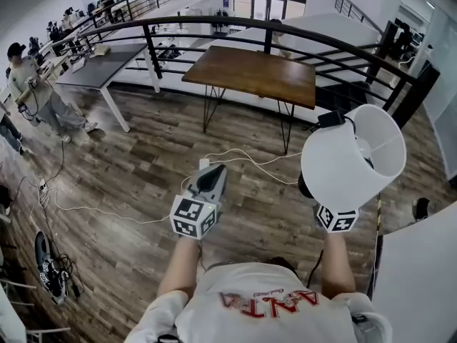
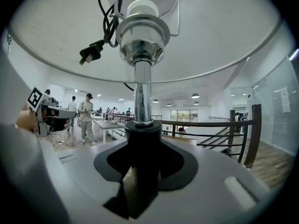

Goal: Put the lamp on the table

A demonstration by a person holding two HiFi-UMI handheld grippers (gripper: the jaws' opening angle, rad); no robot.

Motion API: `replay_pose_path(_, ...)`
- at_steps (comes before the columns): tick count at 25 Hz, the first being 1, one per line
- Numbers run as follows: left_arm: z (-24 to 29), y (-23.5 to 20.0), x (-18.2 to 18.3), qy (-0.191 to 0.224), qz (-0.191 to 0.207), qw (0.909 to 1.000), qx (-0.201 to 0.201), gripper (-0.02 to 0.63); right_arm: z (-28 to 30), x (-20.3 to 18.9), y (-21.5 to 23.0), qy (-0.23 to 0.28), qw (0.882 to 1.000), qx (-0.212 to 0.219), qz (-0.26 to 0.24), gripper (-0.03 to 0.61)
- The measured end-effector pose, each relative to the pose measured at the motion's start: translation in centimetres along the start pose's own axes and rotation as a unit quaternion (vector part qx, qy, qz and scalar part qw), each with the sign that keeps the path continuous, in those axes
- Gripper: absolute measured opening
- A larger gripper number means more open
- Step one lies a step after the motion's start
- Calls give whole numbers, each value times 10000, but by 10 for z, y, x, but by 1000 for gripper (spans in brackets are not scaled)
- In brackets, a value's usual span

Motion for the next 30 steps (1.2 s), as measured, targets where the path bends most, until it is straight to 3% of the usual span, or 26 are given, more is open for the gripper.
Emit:
replay_pose_path(7, -29, -37, -17, 25, -194, 9997, 138, 14, 15, -21, -38, -91, 9999, 52, 103, 132)
replay_pose_path(13, -20, -67, -17, -51, -235, 9992, 320, 14, 55, -22, -41, -125, 9997, 188, 124, 133)
replay_pose_path(19, 23, -94, -15, -66, -111, 9990, 434, 14, 109, -27, -21, -80, 9992, 329, 217, 132)
replay_pose_path(30, 137, -107, -6, -105, 85, 9985, 534, 14, 200, -26, 49, -6, 9984, 562, -113, 133)
Point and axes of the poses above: the fingertips, and each gripper's own axes: z forward along the fingers, y to its right, x out of its top, the point moved 4 cm from there along -z, backward along the fingers, and after that the axes turned 9 degrees about y, right-handed, at the moved point
